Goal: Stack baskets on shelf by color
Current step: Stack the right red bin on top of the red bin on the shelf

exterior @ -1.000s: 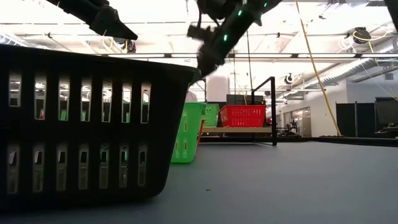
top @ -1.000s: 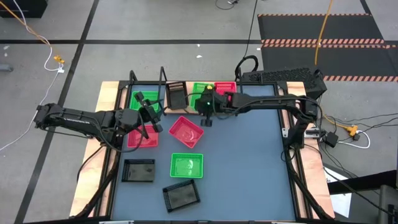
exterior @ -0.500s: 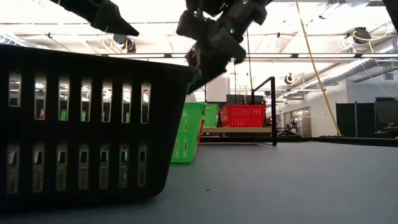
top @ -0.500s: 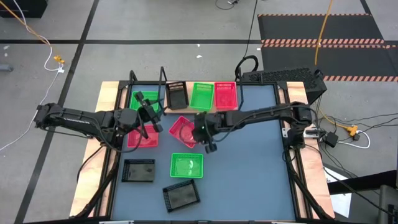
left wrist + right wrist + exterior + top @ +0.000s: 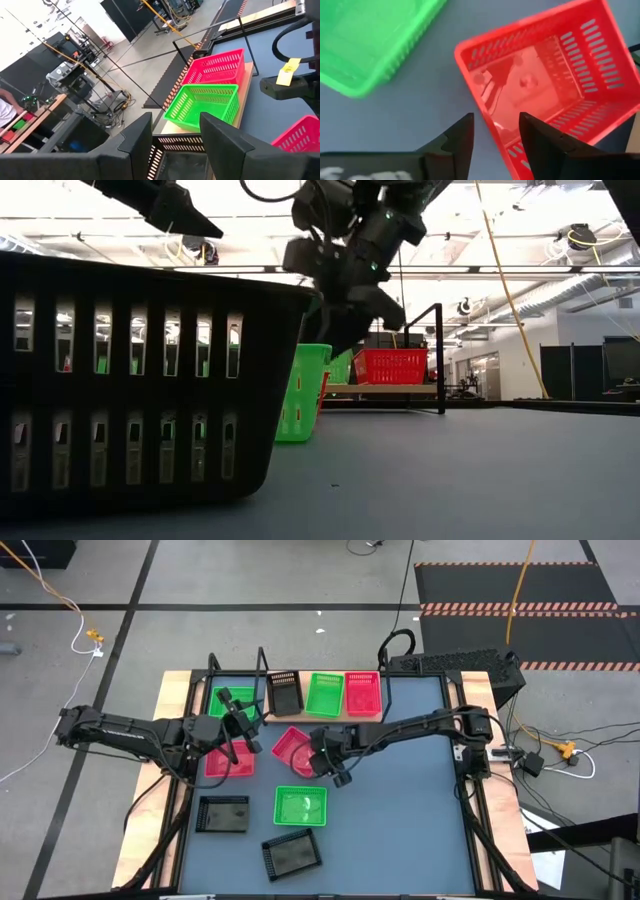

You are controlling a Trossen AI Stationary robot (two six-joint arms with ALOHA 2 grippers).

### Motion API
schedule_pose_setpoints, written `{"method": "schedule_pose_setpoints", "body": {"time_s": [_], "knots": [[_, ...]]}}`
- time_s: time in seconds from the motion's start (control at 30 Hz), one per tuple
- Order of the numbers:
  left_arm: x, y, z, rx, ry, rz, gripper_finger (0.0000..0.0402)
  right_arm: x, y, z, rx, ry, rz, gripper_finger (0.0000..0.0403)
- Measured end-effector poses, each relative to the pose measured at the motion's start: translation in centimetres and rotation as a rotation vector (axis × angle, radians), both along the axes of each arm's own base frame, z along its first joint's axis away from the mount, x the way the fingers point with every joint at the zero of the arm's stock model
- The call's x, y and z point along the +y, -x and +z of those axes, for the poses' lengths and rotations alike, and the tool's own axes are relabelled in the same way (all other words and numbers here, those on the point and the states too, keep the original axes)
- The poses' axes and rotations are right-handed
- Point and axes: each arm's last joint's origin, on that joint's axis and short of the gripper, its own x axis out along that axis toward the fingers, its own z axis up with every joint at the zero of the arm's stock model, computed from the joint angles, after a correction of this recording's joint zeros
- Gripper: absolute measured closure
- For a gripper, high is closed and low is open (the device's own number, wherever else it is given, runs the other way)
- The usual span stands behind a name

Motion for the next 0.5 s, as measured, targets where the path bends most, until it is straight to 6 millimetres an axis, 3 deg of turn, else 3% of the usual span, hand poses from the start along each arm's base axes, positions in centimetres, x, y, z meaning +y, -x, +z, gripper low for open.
{"method": "schedule_pose_setpoints", "body": {"time_s": [0.3, 0.5], "knots": [[0.0, 0.0, -0.1, 0.009, 0.000, 0.000, 0.0234, -0.8, 0.9, -1.6, 0.034, 0.017, 0.007, 0.0317], [0.0, 0.1, -0.3, 0.030, 0.001, 0.001, 0.0234, 0.4, 1.2, -0.3, 0.001, 0.074, 0.125, 0.0394]]}}
